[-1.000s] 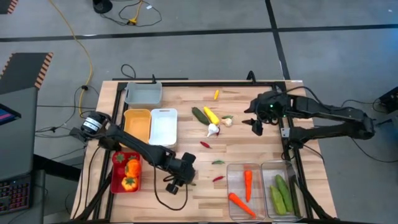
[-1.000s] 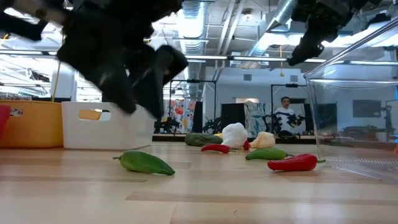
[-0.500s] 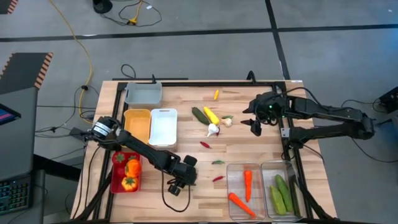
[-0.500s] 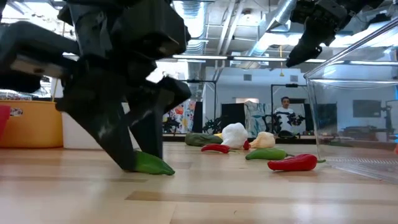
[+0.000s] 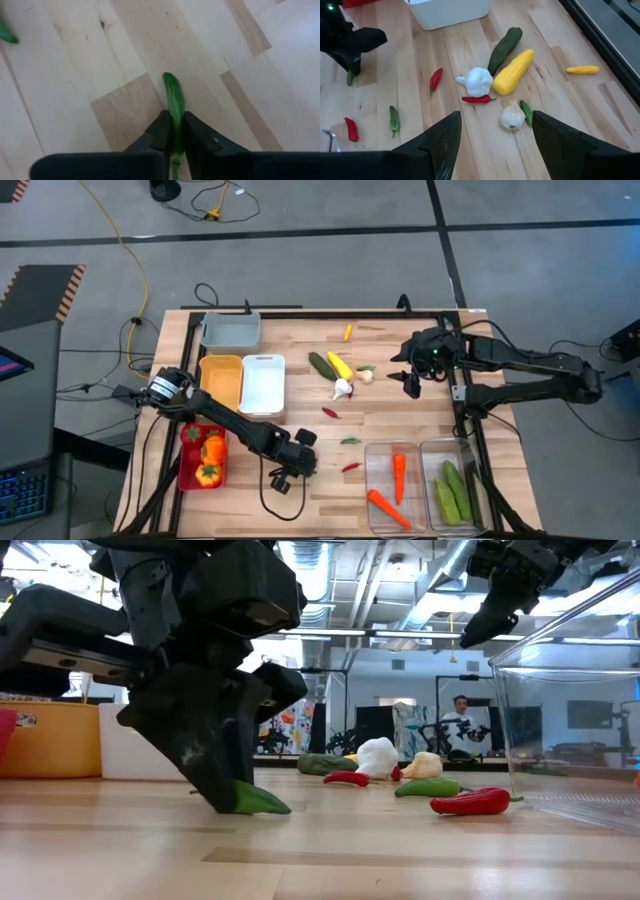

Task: Sort produce into baskets
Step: Put the bottom green chili pepper into the white bin

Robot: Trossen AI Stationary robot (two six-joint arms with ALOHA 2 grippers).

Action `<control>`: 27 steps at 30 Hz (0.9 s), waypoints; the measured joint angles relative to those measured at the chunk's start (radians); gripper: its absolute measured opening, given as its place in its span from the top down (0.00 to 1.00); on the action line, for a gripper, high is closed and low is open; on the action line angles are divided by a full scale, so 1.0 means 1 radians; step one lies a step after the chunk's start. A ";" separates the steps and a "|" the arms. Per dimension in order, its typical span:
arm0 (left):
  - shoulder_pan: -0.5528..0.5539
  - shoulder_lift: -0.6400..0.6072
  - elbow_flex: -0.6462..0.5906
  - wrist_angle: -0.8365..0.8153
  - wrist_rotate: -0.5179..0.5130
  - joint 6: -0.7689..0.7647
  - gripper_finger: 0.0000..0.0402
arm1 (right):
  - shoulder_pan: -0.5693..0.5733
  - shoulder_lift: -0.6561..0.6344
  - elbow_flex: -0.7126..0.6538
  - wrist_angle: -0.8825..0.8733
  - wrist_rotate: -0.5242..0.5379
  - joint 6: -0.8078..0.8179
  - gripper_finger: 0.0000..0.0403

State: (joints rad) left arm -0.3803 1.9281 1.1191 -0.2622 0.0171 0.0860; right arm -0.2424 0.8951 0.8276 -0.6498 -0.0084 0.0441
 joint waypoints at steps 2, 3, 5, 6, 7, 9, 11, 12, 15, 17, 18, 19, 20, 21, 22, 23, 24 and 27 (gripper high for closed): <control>0.001 -0.006 -0.001 -0.005 -0.003 0.000 0.97 | 0.000 0.000 0.000 0.000 0.003 0.000 0.33; 0.003 -0.011 -0.001 -0.009 -0.003 0.000 0.97 | 0.000 0.000 0.000 0.000 0.003 0.000 0.33; 0.010 -0.025 -0.004 -0.028 -0.003 0.000 0.97 | 0.000 0.000 0.000 0.000 0.003 0.000 0.33; 0.014 -0.035 -0.005 -0.033 -0.004 0.000 0.97 | 0.000 0.000 0.000 0.000 0.003 0.000 0.33; 0.021 -0.048 -0.005 -0.035 -0.004 0.002 0.96 | 0.000 0.000 0.000 0.000 0.003 0.000 0.33; 0.035 -0.084 -0.004 -0.062 -0.007 0.007 0.95 | 0.000 0.000 0.001 0.000 0.003 0.000 0.33; 0.052 -0.119 -0.003 -0.101 -0.013 0.008 0.93 | 0.000 0.000 0.001 0.000 0.003 0.000 0.33; 0.061 -0.139 -0.003 -0.136 -0.022 0.007 0.93 | 0.000 0.000 0.001 0.000 0.003 0.000 0.33; 0.092 -0.214 -0.003 -0.234 -0.070 0.008 0.92 | 0.000 0.000 0.001 0.000 0.003 0.000 0.33; 0.113 -0.267 -0.003 -0.324 -0.112 0.008 0.92 | 0.000 0.000 0.001 0.000 0.003 0.000 0.33; 0.124 -0.294 -0.003 -0.361 -0.134 0.007 0.92 | 0.000 0.000 0.001 0.000 0.003 0.000 0.33; 0.133 -0.320 -0.003 -0.400 -0.156 0.007 0.92 | 0.000 0.000 0.001 0.000 0.003 0.000 0.33; 0.143 -0.346 -0.003 -0.441 -0.175 0.006 0.92 | 0.000 0.000 0.001 0.000 0.003 0.000 0.33; 0.154 -0.375 -0.003 -0.476 -0.197 0.006 0.92 | 0.000 0.000 0.001 0.000 0.002 0.000 0.33; 0.164 -0.401 -0.003 -0.508 -0.220 0.006 0.92 | 0.000 0.000 0.001 0.000 0.002 0.000 0.33; 0.174 -0.424 -0.003 -0.539 -0.242 0.003 0.92 | 0.000 0.000 0.001 0.000 0.002 0.000 0.33; 0.185 -0.445 -0.003 -0.568 -0.265 -0.003 0.92 | 0.000 0.000 0.001 0.000 0.002 0.000 0.33; 0.218 -0.491 -0.003 -0.620 -0.319 -0.023 0.92 | 0.001 0.000 0.001 0.000 0.002 0.000 0.33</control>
State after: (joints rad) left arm -0.1623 1.4366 1.1164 -0.8819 -0.3016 0.0630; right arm -0.2417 0.8951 0.8284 -0.6495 -0.0059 0.0444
